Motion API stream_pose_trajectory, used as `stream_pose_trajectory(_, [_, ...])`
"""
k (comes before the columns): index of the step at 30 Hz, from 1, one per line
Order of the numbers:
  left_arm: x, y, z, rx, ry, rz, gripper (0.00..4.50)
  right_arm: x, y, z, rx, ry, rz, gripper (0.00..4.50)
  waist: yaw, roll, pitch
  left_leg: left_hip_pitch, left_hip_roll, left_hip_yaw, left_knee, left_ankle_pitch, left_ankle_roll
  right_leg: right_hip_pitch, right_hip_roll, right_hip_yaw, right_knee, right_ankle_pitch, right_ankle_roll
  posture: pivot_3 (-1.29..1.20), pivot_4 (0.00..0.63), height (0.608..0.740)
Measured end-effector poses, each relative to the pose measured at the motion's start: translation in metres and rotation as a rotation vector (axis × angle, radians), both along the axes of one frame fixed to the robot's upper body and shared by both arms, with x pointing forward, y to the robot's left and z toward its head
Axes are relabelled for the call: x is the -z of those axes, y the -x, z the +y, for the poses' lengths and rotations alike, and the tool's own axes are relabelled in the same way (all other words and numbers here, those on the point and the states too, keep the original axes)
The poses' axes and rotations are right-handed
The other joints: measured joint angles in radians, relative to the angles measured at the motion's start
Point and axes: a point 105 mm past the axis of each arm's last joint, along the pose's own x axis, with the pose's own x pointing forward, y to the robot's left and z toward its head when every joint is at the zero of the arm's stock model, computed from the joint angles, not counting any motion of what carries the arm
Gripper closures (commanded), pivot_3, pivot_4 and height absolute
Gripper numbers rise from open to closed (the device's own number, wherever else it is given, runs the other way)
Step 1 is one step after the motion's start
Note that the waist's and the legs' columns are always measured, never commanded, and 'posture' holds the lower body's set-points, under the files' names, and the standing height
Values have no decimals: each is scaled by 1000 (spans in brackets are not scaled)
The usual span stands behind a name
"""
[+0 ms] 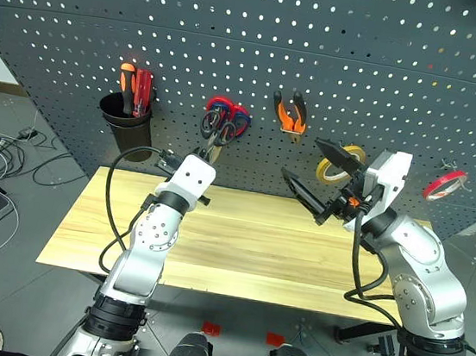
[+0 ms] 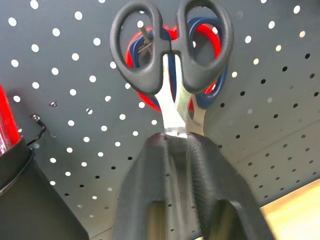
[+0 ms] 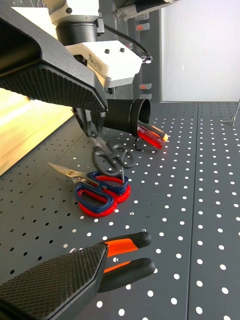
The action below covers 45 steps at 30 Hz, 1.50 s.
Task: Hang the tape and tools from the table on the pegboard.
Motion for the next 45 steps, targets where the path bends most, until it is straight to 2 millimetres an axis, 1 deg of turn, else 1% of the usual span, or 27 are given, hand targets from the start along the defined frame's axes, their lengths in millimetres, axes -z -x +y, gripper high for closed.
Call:
stream_pose_trajectory(5, [0,0,0,2,5,1,1104,1,0,-1,-4,13,-1,0,0,0,0,0,0,0,0,0,0,0,0,0,0,0,0,73,137,740])
stream_pose_trajectory(6, [0,0,0,2,6,2,878,1,0,-1,-4,17,0,0,0,0,0,0,0,0,0,0,0,0,0,0,0,0,0,73,137,740])
stream_pose_trajectory(7, [1,0,0,2,7,4,539,1,1,-1,-4,20,0,0,0,0,0,0,0,0,0,0,0,0,0,0,0,0,0,74,144,740])
stream_pose_trajectory(9, [5,2,1,-3,7,15,19,2,1,-2,-5,26,0,0,0,0,0,0,0,0,0,0,0,0,0,0,0,0,0,79,161,740])
stream_pose_trajectory(12, [19,5,8,-29,8,65,19,4,1,-2,-11,33,7,0,-1,0,0,0,0,0,0,0,1,0,0,0,0,0,0,83,170,740])
stream_pose_trajectory(13, [23,7,13,-49,17,87,19,5,2,-1,-19,37,11,0,-1,0,1,0,0,0,0,0,1,0,0,0,0,0,0,92,191,740])
stream_pose_trajectory(14, [29,9,18,-72,25,114,19,8,3,0,-23,42,18,0,-1,0,1,1,0,0,0,-1,1,1,0,0,0,0,0,92,191,740])
stream_pose_trajectory(15, [35,11,24,-99,37,141,19,11,4,1,-33,50,27,0,-1,0,2,1,0,0,0,-2,4,1,0,0,0,0,0,108,213,740])
stream_pose_trajectory(20, [62,30,53,-236,140,291,19,30,11,22,-118,128,60,0,-1,3,19,3,1,-2,1,-5,9,3,1,2,0,0,0,140,265,740])
stream_pose_trajectory(21, [68,34,58,-261,162,322,19,35,11,25,-122,149,68,0,0,3,23,3,1,-2,1,-5,9,3,1,1,1,0,0,140,265,740])
stream_pose_trajectory(23, [76,40,68,-307,196,379,19,41,10,31,-132,172,81,0,2,3,37,3,0,-3,2,-5,9,3,1,1,1,0,0,150,304,740])
stream_pose_trajectory(24, [79,42,74,-326,212,404,19,42,11,34,-138,184,79,0,2,3,45,4,0,-4,3,-5,9,4,1,1,2,0,0,150,304,740])
stream_pose_trajectory(26, [77,43,83,-354,238,433,19,43,12,40,-157,201,78,0,2,2,63,3,1,-4,4,-5,9,4,1,1,2,0,0,162,352,740])
stream_pose_trajectory(27, [75,40,86,-359,247,446,19,41,11,42,-161,209,71,0,2,2,76,4,1,-5,4,-5,9,5,1,1,3,0,0,162,352,740])
stream_pose_trajectory(32, [48,22,113,-396,271,458,19,36,6,55,-175,225,48,0,1,2,130,0,1,-7,9,-6,10,2,1,0,6,0,-1,180,417,740])
stream_pose_trajectory(34, [45,13,123,-419,298,498,19,37,5,58,-179,224,59,0,1,1,156,-1,1,-7,13,-6,11,1,1,0,10,0,-1,179,427,740])
stream_pose_trajectory(36, [42,8,134,-443,333,521,19,38,6,62,-195,226,65,0,1,-1,177,-2,1,-7,14,-6,11,-1,1,0,12,0,-1,177,439,740])
stream_pose_trajectory(40, [45,0,137,-446,439,582,19,36,3,66,-189,231,59,0,1,-4,208,-3,1,-6,15,-6,11,-2,1,0,16,0,0,168,464,740])
stream_pose_trajectory(44, [49,-7,132,-419,490,627,19,37,-1,64,-162,242,68,0,1,-4,238,-3,1,-6,15,-6,11,-4,1,1,16,0,0,159,483,740])
stream_pose_trajectory(45, [50,-9,131,-412,500,635,19,37,-3,62,-154,242,72,0,1,-5,244,-3,1,-6,15,-6,11,-4,1,1,17,0,0,152,499,740])
